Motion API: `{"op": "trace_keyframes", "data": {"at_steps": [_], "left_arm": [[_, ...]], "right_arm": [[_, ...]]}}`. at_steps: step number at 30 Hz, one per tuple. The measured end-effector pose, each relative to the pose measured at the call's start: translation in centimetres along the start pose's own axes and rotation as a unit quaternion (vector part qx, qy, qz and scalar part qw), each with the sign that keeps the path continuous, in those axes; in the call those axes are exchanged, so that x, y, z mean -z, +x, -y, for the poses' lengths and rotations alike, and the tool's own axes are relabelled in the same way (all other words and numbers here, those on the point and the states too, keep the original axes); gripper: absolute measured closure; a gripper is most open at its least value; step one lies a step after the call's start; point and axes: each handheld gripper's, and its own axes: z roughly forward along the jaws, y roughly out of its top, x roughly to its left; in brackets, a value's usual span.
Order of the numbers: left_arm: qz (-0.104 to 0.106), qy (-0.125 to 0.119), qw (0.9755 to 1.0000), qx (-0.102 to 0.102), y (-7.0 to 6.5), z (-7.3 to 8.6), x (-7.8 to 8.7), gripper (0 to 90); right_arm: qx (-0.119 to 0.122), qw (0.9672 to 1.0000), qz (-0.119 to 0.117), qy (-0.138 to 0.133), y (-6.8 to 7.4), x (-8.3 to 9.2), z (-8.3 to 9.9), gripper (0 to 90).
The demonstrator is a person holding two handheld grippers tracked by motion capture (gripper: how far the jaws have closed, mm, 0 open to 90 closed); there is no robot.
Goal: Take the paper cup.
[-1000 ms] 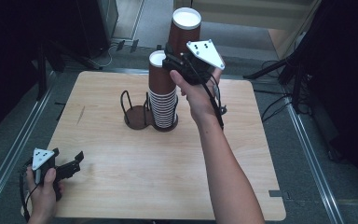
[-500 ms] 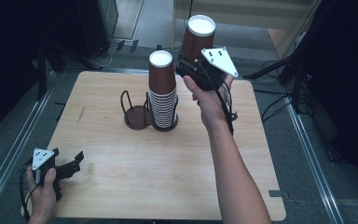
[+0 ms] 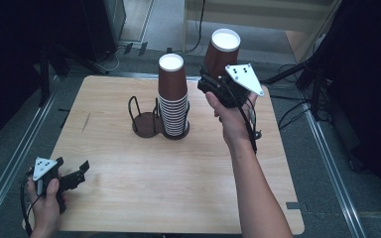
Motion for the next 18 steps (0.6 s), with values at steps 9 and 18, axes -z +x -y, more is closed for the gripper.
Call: {"op": "trace_keyframes", "data": {"at_steps": [9, 18], "left_arm": [[0.002, -0.002, 1.0000, -0.002, 0.0, 0.0, 0.0, 7.7], [0.007, 0.024, 0.9996, -0.010, 0.0, -0.2, -0.3, 7.9]], "right_arm": [[0.008, 0.9999, 0.011, 0.006, -0.8, 1.2, 1.5, 12.5], [0.014, 0.9997, 0.017, 0.014, -1.3, 2.3, 3.3, 12.5]]}}
